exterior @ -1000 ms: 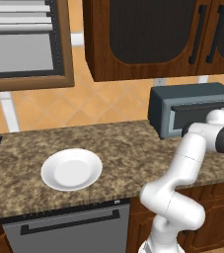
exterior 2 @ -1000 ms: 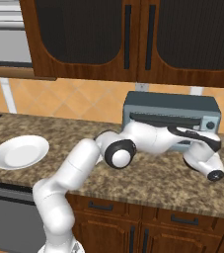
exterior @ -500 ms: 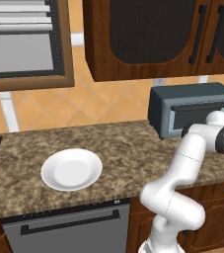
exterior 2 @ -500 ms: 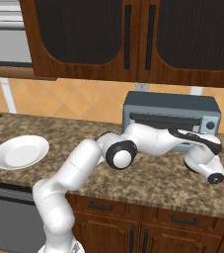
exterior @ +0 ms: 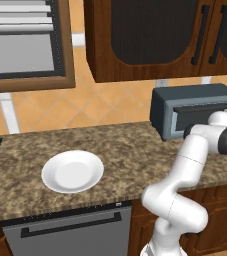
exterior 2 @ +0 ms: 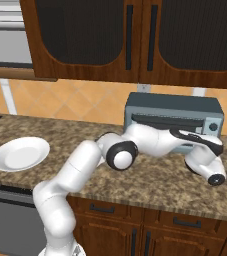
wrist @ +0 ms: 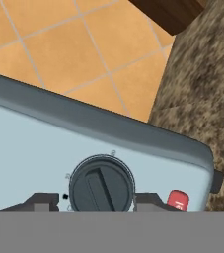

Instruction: Pick up the kebab skewer and baguette bread, and place them inside the toaster oven. Close the toaster oven door and start by setting the timer.

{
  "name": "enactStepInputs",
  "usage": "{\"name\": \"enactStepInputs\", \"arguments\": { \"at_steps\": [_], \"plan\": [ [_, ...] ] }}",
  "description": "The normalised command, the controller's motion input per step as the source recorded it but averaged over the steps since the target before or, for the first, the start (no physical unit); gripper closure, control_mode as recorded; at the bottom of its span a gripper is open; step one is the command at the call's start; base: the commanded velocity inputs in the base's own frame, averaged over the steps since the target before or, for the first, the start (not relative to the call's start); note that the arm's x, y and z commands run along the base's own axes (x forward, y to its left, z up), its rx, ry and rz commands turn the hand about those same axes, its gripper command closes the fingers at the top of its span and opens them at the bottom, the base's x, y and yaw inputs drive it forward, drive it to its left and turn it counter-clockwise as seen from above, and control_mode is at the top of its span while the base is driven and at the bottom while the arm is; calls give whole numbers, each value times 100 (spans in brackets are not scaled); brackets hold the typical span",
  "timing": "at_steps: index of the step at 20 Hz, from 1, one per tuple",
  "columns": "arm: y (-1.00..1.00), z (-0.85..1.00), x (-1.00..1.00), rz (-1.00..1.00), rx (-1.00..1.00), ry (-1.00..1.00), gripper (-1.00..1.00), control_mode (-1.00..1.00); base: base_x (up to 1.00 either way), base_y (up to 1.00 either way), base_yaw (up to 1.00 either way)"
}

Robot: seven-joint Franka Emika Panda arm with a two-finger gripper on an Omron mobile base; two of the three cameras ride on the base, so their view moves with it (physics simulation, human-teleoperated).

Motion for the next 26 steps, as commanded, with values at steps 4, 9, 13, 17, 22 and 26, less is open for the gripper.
{"name": "enactStepInputs", "arguments": {
  "at_steps": [4, 9, 13, 17, 22, 26],
  "plan": [
    [0, 60, 61, -8, 37, 12, 100, -100, 0, 0, 0],
    [-1, 67, 75, -2, 21, 6, 100, -100, 0, 0, 0],
    [0, 60, 76, 0, 2, 0, 100, -100, 0, 0, 0],
    [0, 59, 78, 0, 0, -1, 100, -100, 0, 0, 0],
    [2, 72, 83, -2, 6, -1, 100, -100, 0, 0, 0],
    [5, 76, 86, -12, 26, 3, 100, -100, 0, 0, 0]
  ]
}}
